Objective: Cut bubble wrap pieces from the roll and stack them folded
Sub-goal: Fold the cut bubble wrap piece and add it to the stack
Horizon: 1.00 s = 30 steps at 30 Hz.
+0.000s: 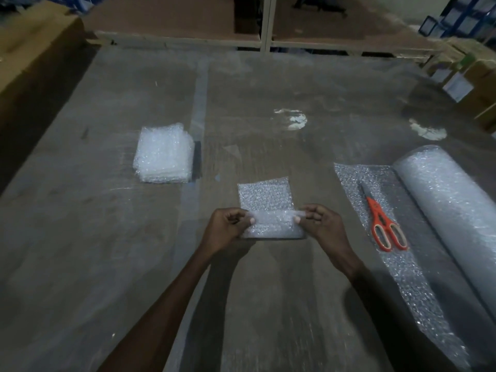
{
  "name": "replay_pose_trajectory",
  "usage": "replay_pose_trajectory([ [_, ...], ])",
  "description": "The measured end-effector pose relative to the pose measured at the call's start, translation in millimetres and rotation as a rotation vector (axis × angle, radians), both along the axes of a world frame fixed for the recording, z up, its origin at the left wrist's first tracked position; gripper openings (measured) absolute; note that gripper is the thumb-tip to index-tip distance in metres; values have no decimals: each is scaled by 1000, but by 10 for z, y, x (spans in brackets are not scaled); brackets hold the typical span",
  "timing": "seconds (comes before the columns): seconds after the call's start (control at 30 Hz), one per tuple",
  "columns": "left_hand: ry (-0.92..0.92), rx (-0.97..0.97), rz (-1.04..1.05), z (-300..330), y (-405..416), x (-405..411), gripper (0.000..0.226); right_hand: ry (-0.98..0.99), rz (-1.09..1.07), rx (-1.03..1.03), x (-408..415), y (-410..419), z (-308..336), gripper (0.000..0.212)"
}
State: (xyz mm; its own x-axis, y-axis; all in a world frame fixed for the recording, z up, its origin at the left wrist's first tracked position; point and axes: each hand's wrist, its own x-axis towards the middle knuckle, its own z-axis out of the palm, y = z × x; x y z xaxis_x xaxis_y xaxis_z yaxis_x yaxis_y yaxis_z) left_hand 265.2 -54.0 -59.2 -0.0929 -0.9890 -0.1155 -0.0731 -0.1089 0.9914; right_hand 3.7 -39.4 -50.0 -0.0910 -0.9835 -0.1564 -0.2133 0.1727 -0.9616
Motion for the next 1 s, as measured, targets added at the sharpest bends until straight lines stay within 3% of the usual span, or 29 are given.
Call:
replay_pose_trajectory([
  [0.13, -6, 40, 63, 17, -227, -23, 8, -58, -31, 27, 66, -364, 75, 24],
  [0.37, -288, -131, 182, -47, -639, 6, 15, 15, -2, 70, 102, -907, 37, 26],
  [0.47, -442, -231, 134, -62, -755, -1, 13, 60, -14, 91, 78, -1070, -46, 40],
  [0.57, -583, -316, 101, -86, -851, -20, 32, 70, -24, 101, 99, -1173, -97, 25],
  [0.63, -656, -384, 47, -99, -898, -42, 30, 66, -29, 107, 119, -1218, -120, 17],
  [0.83, -823, -455, -151, -143, -972, -57, 25, 98, -5, 131, 110, -1267, -188, 30],
  [1.0, -906, -504, -131, -96, -886, -44, 25, 88, -119, 106, 51, -1214, -111, 36],
])
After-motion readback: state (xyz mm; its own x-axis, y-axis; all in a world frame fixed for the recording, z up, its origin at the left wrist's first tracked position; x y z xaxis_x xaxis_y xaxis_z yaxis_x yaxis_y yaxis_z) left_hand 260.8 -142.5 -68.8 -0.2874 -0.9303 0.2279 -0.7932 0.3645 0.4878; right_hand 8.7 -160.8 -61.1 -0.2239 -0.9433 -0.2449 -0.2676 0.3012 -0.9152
